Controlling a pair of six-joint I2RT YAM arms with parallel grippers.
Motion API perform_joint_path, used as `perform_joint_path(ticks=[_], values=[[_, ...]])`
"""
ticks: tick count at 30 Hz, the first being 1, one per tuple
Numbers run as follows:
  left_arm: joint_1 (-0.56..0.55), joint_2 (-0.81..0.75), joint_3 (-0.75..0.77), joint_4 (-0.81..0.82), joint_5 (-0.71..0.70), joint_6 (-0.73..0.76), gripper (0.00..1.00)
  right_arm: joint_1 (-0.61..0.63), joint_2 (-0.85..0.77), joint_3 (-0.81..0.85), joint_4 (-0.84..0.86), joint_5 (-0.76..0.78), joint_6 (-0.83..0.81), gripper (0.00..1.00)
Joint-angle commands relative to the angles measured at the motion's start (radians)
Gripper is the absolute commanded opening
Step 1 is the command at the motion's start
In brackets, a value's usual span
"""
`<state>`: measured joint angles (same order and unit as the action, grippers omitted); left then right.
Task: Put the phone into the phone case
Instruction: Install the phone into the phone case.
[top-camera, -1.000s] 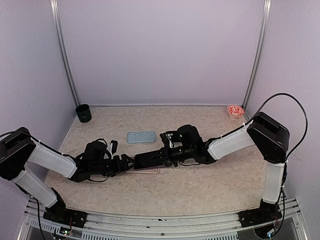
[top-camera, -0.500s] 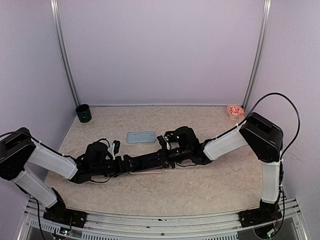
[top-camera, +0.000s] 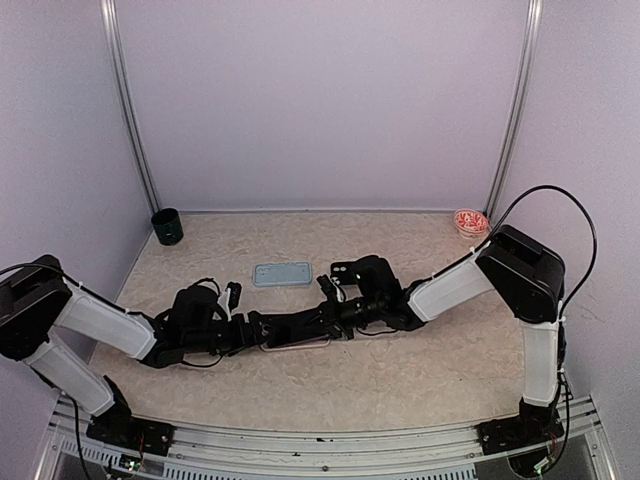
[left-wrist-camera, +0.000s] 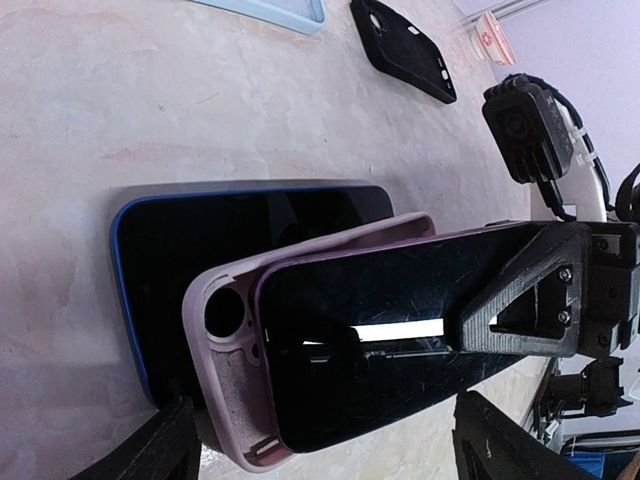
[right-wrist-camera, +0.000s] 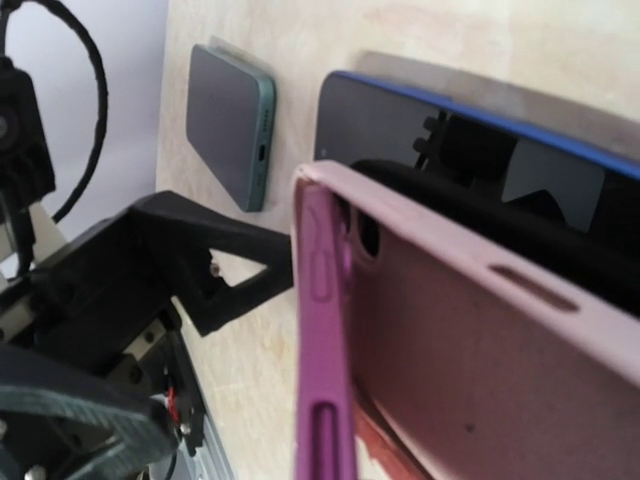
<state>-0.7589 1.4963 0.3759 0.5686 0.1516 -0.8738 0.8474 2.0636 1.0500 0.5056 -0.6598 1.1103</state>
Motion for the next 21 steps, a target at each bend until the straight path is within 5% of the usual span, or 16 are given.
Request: perform_joint_path(ticks=[1,21], values=[[-0.006,0.011,0.03,-0.041,-0.041,0.015,0.85,-0.021,0.022,0.024,-0.017,-0.043,-0.037,0.0],[-0.045,0.112,0.09,-0.04,-0.032,0.017,0.85,-0.021,0.106,0.069,-0.01,-0.117,-0.036,0.0]])
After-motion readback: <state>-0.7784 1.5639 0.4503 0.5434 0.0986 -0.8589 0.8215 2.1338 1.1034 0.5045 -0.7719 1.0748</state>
